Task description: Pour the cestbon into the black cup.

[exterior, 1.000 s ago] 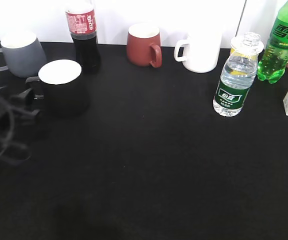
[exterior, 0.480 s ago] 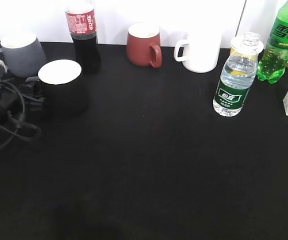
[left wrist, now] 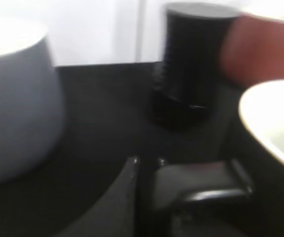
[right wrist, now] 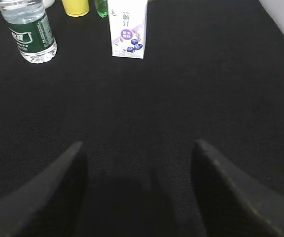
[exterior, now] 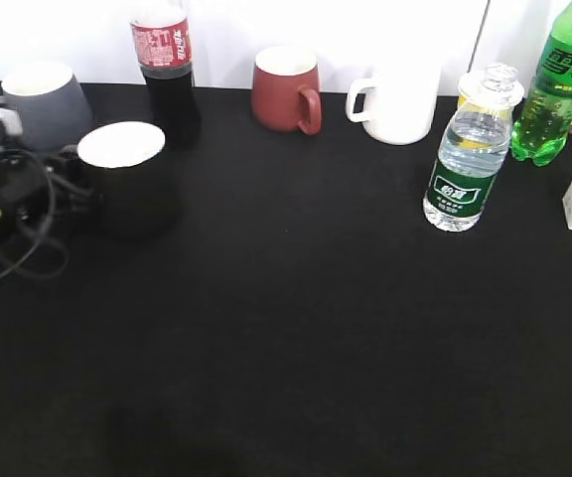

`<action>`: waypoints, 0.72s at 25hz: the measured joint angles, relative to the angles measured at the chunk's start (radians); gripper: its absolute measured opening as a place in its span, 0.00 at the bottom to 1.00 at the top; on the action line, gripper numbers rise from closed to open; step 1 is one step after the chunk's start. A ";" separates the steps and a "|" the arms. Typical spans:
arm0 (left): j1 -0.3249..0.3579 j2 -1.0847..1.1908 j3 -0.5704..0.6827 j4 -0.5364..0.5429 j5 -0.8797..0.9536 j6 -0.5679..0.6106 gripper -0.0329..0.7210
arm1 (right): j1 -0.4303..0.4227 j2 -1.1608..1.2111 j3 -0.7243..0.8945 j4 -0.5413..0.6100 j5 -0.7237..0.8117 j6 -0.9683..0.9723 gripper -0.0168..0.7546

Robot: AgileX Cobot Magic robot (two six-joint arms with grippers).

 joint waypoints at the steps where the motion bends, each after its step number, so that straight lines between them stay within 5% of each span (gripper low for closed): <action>1: 0.000 -0.035 0.032 0.003 -0.033 0.000 0.12 | 0.000 0.000 0.000 0.000 0.000 0.000 0.67; 7: -0.002 -0.320 0.200 0.124 -0.051 -0.099 0.12 | 0.000 0.000 0.000 0.000 0.000 0.000 0.67; 11: -0.098 -0.398 0.202 0.142 0.036 -0.135 0.12 | 0.000 0.005 -0.006 0.037 -0.009 -0.041 0.67; 18: -0.147 -0.398 0.204 0.150 0.061 -0.135 0.12 | 0.000 0.517 0.006 0.493 -0.751 -0.521 0.67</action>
